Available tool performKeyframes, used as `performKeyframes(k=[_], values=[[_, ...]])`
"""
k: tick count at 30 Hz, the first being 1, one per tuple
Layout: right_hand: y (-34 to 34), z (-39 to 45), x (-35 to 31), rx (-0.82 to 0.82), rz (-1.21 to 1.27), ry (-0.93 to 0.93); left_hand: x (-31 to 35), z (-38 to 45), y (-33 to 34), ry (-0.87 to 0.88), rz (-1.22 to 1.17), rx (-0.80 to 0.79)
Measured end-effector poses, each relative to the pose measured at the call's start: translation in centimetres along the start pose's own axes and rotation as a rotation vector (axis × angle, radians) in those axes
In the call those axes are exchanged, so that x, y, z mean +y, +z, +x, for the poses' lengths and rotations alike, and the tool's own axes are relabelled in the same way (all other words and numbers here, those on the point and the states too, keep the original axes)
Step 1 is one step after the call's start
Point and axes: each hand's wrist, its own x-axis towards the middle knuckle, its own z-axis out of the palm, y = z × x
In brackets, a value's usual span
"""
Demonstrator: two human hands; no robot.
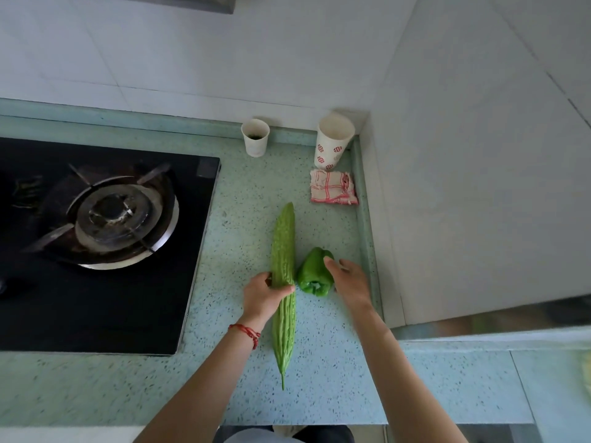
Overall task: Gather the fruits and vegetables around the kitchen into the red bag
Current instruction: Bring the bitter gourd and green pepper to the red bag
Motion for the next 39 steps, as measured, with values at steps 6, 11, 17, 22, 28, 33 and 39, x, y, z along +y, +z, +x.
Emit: performKeyframes(k=[6,11,17,22,28,33,39], values=[[0.8,1.2,0.8,-0.017,0.003,0.007,0.0,0.4,-0.4,-0.050,-0.057,-0.026],[1.1,0.9,0.2,-0.004,-0.011,0.011,-0.1,0.2,-1.7,-0.108,-0.209,-0.055],[1.4,1.0,-0.1,-0.023,-0.049,-0.016,-0.6,-0.6,-3.9,-0.149,-0.379,-0.076],[1.9,0.7,0.0,-0.033,-0.033,-0.006,-1.7,-1.3,-5.7,-0.147,-0.403,-0.057],[2.7,-0.2,0.4,-0.031,-0.035,-0.051,-3.4,-2.4,-7.2,-0.164,-0.436,-0.028],[3.5,-1.2,1.2,-0.031,0.012,-0.090,-4.5,-3.8,-7.8,-0.161,-0.462,-0.007],[4.1,-2.6,1.9,-0.089,0.059,-0.130,-5.3,-5.4,-8.9,-0.145,-0.480,0.024]])
